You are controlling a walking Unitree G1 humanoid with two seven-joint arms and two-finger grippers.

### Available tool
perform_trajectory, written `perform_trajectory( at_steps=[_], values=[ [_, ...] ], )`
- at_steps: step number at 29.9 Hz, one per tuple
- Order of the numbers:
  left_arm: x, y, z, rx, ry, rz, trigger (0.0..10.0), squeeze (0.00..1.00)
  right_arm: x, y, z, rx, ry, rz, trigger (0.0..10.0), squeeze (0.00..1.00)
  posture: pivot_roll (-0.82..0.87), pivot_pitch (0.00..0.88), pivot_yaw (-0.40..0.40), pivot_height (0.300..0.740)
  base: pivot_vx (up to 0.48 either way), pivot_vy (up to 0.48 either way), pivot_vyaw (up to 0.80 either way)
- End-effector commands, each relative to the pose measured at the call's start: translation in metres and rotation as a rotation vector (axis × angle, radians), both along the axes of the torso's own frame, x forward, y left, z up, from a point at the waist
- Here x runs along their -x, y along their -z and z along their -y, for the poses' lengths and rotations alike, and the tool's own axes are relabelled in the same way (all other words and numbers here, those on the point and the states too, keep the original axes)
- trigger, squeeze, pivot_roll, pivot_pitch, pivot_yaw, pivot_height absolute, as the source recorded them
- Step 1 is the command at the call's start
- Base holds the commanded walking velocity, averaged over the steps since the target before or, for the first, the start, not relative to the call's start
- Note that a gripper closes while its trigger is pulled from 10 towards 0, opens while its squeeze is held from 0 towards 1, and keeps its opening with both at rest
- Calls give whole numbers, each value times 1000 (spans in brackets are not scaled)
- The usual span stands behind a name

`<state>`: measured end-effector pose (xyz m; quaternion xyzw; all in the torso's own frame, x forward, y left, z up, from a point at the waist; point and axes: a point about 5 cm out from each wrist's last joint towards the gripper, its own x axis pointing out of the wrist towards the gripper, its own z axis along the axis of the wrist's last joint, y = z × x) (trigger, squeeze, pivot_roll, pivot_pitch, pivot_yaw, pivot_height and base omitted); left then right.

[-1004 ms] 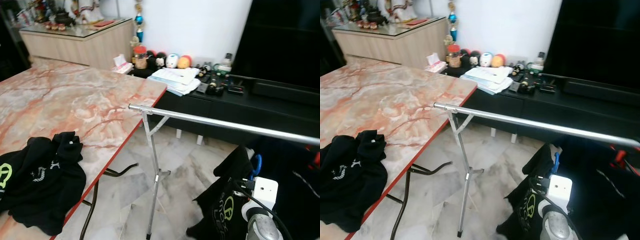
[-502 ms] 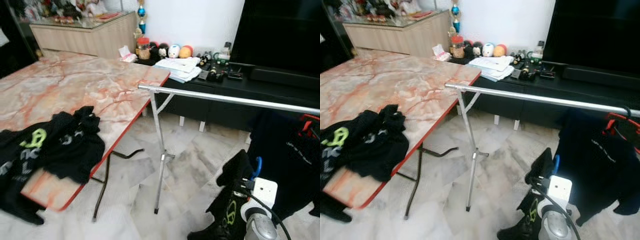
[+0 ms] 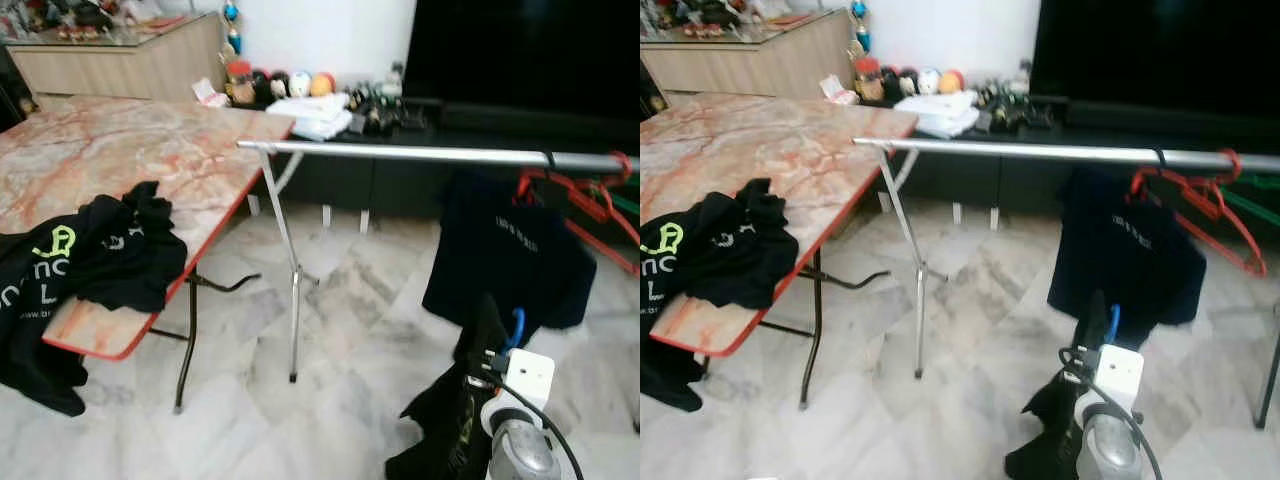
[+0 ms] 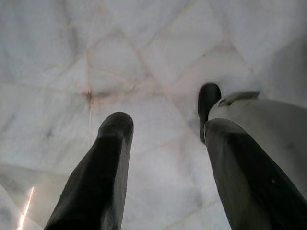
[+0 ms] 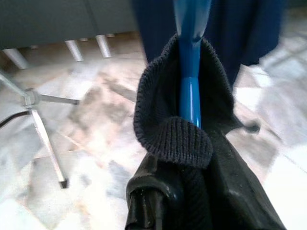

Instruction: Hang hanger

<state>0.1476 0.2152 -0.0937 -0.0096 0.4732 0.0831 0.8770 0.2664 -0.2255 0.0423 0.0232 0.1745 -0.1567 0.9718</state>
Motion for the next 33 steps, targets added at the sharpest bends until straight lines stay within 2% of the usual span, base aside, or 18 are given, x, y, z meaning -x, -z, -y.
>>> perform_trajectory(
  at_steps=[1, 13, 18, 23, 28, 33],
  values=[
    [10, 1, -13, -19, -16, -31, 10000, 0, -6, -7, -5, 3, -16, 40, 10000, 0, -10, 45, 45, 740, -341, 0, 0],
    [17, 0, -26, -33, -13, -47, 10000, 0, -7, 3, -6, -30, 34, 22, 10000, 0, -12, 0, 73, 740, -352, 0, 0],
    [13, 2, -14, -26, -3, -37, 10000, 0, -7, 6, -4, -41, 47, 15, 10000, 0, -5, 0, 70, 740, -345, 0, 0],
    [15, 3, -10, -22, 3, -35, 10000, 0, -7, 12, -1, -42, 63, -5, 10000, 0, 5, 0, 61, 740, 0, 0, 0],
    [10, 2, -3, 11, 13, 8, 10000, 0, -11, 11, -2, -38, 51, -10, 10000, 0, 10, 0, 54, 740, 0, 0, 0],
    [6, 1, 1, 6, 18, 22, 10000, 0, -12, 12, -2, -38, 36, -1, 10000, 0, 8, 0, 45, 740, 0, 0, 0]
  ],
)
